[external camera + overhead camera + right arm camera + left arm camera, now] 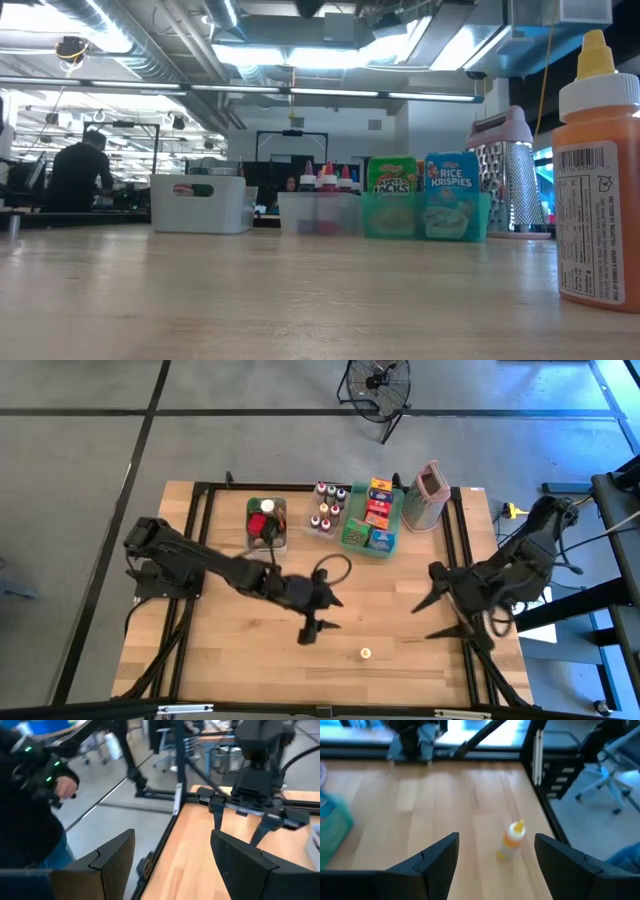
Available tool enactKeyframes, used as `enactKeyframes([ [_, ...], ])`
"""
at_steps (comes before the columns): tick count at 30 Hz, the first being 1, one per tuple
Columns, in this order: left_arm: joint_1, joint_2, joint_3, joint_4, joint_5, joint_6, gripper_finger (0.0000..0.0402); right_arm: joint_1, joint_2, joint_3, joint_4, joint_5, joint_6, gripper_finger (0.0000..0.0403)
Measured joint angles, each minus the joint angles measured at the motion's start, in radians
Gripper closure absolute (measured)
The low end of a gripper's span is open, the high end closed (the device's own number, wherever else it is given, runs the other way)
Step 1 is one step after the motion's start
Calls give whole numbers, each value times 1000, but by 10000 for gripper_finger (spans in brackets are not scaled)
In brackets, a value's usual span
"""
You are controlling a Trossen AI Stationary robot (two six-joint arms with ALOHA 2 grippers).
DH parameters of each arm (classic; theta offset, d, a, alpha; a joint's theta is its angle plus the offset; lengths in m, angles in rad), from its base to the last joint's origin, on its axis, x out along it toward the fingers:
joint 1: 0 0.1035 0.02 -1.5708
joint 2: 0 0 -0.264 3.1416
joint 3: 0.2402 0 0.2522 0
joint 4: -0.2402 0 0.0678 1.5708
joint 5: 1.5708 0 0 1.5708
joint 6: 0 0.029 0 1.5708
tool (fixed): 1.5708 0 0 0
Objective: Pick & Place Kitchen Items
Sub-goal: Put the yellow food coloring bottle into the transparent bin
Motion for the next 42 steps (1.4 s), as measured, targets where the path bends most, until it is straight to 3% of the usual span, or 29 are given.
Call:
enactKeyframes([
  [4,-43,98,0,169,-109,0,146,78,-12,0,-31,0,-35,139],
  [12,-119,274,0,461,-196,-2,146,208,-11,0,-72,-3,-8,139],
  [18,-159,355,0,492,-292,-2,146,250,-11,0,-85,-3,-4,139],
  [28,-164,440,0,617,-302,14,146,254,-11,0,-115,-2,23,139],
  [42,-147,445,0,615,-274,54,146,254,-11,0,-148,0,75,139],
])
